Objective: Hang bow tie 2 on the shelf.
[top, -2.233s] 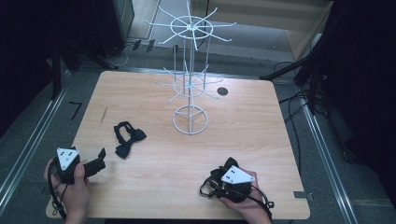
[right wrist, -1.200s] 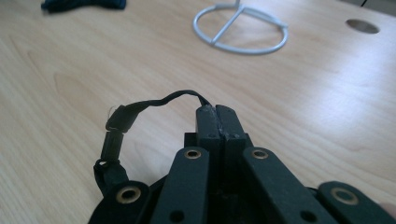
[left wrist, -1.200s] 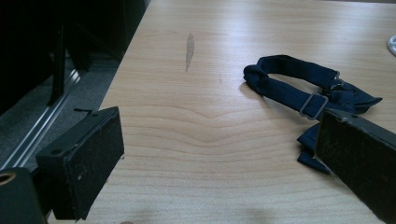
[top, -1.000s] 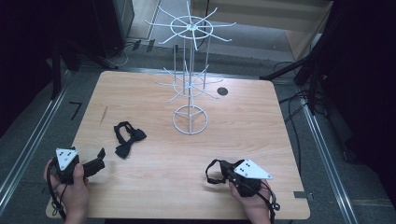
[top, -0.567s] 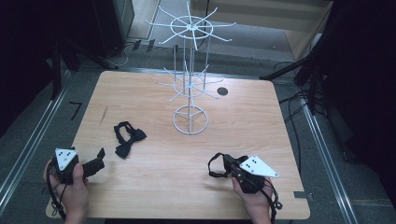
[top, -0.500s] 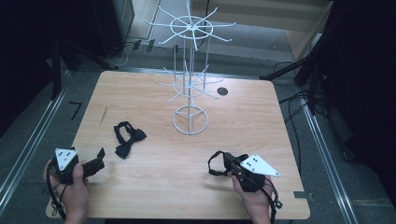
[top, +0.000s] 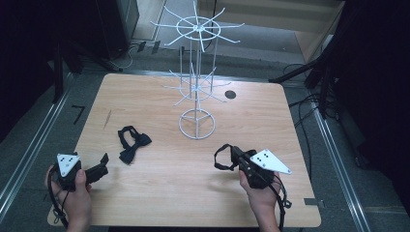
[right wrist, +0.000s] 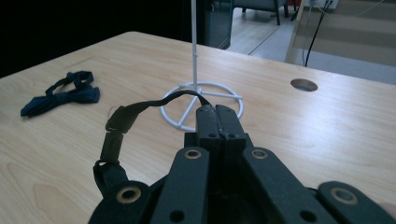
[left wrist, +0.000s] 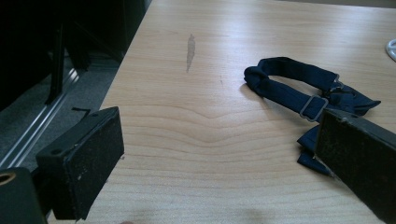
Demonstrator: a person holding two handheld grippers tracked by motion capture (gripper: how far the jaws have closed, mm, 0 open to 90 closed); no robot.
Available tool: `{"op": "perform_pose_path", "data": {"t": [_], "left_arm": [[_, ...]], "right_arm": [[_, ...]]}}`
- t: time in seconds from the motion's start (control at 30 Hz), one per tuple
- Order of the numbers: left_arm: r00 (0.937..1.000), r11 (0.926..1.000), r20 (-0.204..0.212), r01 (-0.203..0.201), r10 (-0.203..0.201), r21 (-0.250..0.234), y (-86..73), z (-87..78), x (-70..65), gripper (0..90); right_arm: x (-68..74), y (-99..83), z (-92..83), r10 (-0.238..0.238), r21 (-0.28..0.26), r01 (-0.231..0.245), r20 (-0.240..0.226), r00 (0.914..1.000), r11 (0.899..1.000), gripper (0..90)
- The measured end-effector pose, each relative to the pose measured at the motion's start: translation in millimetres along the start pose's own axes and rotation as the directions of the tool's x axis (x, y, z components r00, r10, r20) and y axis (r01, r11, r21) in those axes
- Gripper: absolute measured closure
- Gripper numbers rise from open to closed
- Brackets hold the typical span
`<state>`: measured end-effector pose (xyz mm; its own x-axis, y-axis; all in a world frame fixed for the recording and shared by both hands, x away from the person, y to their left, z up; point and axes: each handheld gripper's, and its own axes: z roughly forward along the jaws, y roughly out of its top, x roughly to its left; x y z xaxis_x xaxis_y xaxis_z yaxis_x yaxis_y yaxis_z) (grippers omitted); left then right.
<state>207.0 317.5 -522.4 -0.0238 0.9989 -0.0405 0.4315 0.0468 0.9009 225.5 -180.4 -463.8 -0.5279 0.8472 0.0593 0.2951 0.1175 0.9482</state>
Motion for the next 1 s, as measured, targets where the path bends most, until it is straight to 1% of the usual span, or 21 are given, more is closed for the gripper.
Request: {"op": "perform_pose_path", "data": {"t": [0.17, 0.23, 0.27, 0.33, 0.37, 0.4, 0.43, 0.47, 0.5, 0.57, 0.63, 0.93, 1.0], "left_arm": [[1.0, 1.0, 0.001, 0.001, -0.001, 0.003, 0.1, -0.3, 0.5, 2.3], [1.0, 1.0, 0.002, 0.002, -0.002, 0.002, 0.0, -0.2, 0.6, 2.2], [1.0, 1.0, 0.002, 0.003, -0.003, 0.002, 0.0, -0.2, 0.6, 2.3], [1.0, 1.0, 0.002, 0.004, -0.004, 0.002, 0.0, -0.2, 0.5, 2.2], [1.0, 1.0, 0.002, 0.004, -0.004, 0.002, 0.0, -0.2, 0.6, 2.2], [1.0, 1.0, 0.002, 0.004, -0.004, 0.002, 0.0, -0.2, 0.6, 2.2], [1.0, 1.0, 0.003, 0.004, -0.004, 0.003, 0.1, -0.3, 0.8, 2.2], [1.0, 1.0, 0.003, 0.004, -0.004, 0.003, 0.1, -0.3, 0.8, 2.3], [1.0, 1.0, 0.003, 0.004, -0.004, 0.003, 0.1, -0.3, 0.8, 2.2], [1.0, 1.0, 0.002, 0.006, -0.006, 0.003, 0.0, -0.3, 0.8, 2.2], [1.0, 1.0, 0.003, 0.008, -0.008, 0.002, 0.0, -0.2, 0.8, 2.3], [0.9999, 0.9999, 0.005, 0.01, -0.01, 0.004, 0.1, -0.2, 1.2, 2.3], [0.9999, 0.9999, 0.006, 0.012, -0.012, 0.004, 0.0, -0.2, 1.4, 2.2]], "right_arm": [[0.1, 9.1, 7.4, 0.008, -0.018, -0.008, 0.003, 1.0, 1.0, 90.0], [0.0, 10.4, 8.3, 0.005, -0.021, -0.005, 0.003, 1.0, 1.0, 90.0], [-0.2, 14.9, 9.7, 0.008, -0.029, -0.008, 0.006, 1.0, 1.0, 90.0], [-0.7, 16.4, 10.3, 0.007, -0.033, -0.007, 0.007, 0.9999, 0.999, 90.0], [-1.7, 21.2, 11.6, 0.008, -0.044, -0.007, 0.013, 0.9999, 0.999, 90.0], [-1.7, 21.2, 11.6, 0.008, -0.044, -0.007, 0.013, 0.9999, 0.999, 90.0], [-2.2, 25.8, 12.6, 0.01, -0.05, -0.009, 0.014, 0.9999, 0.999, 90.0], [-2.2, 25.8, 12.6, 0.01, -0.05, -0.009, 0.014, 0.9999, 0.999, 90.0], [-2.9, 29.9, 13.7, 0.01, -0.058, -0.009, 0.017, 0.9998, 0.998, 90.0], [-3.2, 31.4, 14.3, 0.007, -0.06, -0.006, 0.017, 0.9998, 0.998, 90.0], [-4.8, 36.9, 16.0, 0.004, -0.068, -0.002, 0.024, 0.9997, 0.998, 90.0], [-6.9, 46.5, 22.4, 0.007, -0.071, -0.005, 0.033, 0.9994, 0.997, 90.0], [-7.3, 51.5, 24.6, 0.008, -0.077, -0.005, 0.037, 0.9993, 0.997, 90.0]]}}
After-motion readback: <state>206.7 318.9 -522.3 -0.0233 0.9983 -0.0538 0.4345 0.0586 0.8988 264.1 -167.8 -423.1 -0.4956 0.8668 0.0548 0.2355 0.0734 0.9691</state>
